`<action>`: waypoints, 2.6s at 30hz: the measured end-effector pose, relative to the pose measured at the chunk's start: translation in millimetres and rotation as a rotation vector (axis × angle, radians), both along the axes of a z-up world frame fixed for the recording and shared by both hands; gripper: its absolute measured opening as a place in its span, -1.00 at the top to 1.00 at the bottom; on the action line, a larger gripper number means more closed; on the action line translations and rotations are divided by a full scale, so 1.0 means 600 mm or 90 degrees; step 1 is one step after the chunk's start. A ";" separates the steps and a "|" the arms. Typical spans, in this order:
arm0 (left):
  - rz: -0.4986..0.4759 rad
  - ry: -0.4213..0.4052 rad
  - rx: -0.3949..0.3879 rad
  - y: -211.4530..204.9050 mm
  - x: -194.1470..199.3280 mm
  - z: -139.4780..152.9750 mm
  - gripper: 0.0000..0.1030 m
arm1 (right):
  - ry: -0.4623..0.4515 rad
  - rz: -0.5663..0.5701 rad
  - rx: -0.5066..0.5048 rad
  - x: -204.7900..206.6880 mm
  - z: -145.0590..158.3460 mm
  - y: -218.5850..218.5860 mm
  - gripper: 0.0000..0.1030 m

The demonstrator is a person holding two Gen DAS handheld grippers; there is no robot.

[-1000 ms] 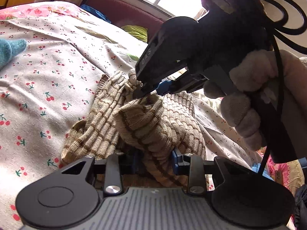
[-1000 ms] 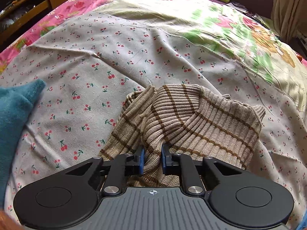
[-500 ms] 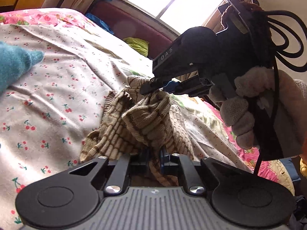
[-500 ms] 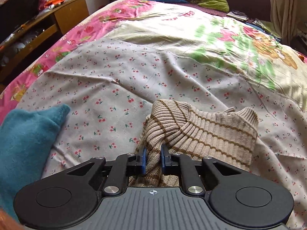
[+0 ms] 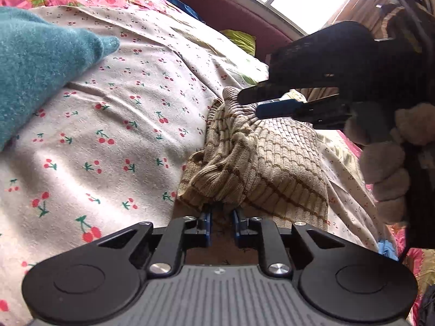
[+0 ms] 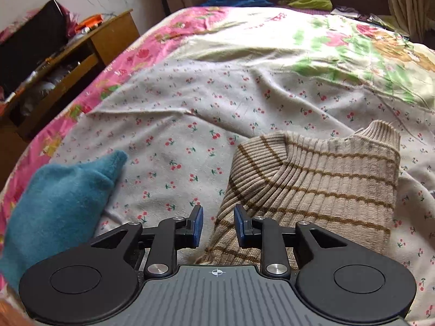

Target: Fold small clothes

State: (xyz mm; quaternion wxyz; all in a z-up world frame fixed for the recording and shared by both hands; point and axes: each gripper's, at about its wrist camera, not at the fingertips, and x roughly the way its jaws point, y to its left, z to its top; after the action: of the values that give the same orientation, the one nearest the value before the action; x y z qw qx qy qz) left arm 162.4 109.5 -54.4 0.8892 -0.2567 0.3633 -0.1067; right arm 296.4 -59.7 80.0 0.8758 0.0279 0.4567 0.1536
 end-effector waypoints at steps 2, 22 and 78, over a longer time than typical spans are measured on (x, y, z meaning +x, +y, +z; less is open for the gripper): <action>0.022 0.005 0.013 0.008 -0.011 0.007 0.40 | -0.037 -0.013 0.016 -0.025 0.024 -0.034 0.47; -0.001 -0.042 0.226 -0.051 0.090 0.001 0.09 | -0.023 -0.057 -0.008 -0.166 -0.116 -0.177 0.43; 0.003 -0.084 0.341 -0.039 0.126 0.048 0.09 | -0.023 -0.141 0.033 -0.216 -0.114 -0.213 0.26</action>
State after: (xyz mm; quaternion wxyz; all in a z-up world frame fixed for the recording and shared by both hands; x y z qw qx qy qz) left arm 238.2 86.0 -25.5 0.9475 -0.0059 0.3191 -0.0210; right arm 166.8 -187.4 11.6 0.8946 0.0978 0.4306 0.0684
